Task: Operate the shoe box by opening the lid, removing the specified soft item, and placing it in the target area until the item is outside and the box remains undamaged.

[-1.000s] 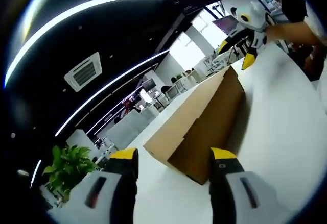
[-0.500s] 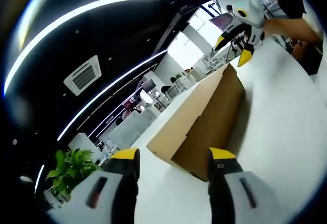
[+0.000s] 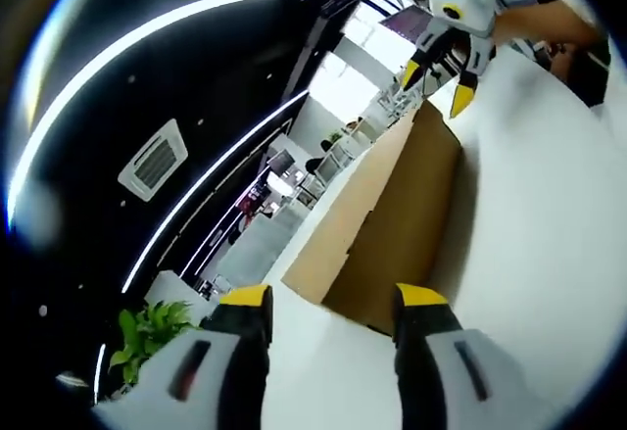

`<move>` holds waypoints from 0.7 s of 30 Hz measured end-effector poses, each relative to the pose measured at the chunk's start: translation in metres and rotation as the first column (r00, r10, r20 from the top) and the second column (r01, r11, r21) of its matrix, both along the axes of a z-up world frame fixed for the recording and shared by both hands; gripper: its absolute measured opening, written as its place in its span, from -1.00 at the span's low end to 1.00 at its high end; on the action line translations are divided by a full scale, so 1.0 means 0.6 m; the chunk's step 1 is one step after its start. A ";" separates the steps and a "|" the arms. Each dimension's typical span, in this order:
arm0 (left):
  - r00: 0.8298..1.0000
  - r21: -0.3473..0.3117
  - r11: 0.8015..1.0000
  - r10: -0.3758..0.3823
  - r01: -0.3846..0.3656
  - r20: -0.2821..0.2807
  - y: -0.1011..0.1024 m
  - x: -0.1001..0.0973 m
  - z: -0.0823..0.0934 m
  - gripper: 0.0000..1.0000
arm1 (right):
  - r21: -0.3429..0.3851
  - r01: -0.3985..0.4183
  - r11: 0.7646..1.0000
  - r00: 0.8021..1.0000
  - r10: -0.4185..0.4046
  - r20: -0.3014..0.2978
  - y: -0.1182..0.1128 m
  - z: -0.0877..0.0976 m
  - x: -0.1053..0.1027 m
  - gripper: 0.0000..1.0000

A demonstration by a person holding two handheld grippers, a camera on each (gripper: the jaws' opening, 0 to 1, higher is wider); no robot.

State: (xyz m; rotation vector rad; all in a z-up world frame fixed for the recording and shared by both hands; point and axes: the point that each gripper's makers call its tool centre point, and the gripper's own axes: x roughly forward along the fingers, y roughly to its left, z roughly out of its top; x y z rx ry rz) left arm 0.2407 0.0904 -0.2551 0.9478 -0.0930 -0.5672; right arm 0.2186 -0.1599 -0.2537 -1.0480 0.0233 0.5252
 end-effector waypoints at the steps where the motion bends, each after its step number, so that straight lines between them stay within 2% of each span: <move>1: 0.999 0.053 0.998 0.017 -0.019 0.043 0.001 0.002 -0.003 0.00 | -0.006 0.007 1.000 1.000 -0.007 0.005 -0.002 -0.001 0.001 -0.09; 5: 0.998 0.078 0.996 0.025 -0.030 0.066 -0.004 0.000 -0.012 0.00 | -0.031 0.017 0.999 1.000 -0.017 0.019 -0.004 -0.006 -0.003 -0.11; 9: 0.998 0.064 0.998 0.022 -0.026 0.060 -0.005 -0.001 -0.009 -0.01 | -0.052 0.023 0.998 0.999 -0.021 0.035 -0.005 -0.009 -0.005 -0.12; 14: 0.996 0.104 0.994 0.020 -0.029 0.089 -0.007 0.002 -0.006 -0.12 | -0.095 0.044 0.994 0.998 -0.039 0.057 -0.013 -0.013 0.004 -0.16; 18: 0.996 0.108 0.994 0.014 -0.024 0.090 -0.009 0.006 -0.006 -0.20 | -0.115 0.046 0.992 0.998 -0.040 0.056 -0.014 -0.015 0.005 -0.18; 21: 0.994 0.117 0.993 0.010 -0.023 0.113 -0.015 0.005 0.000 -0.20 | -0.157 0.059 0.986 0.997 -0.049 0.064 -0.017 -0.020 0.008 -0.19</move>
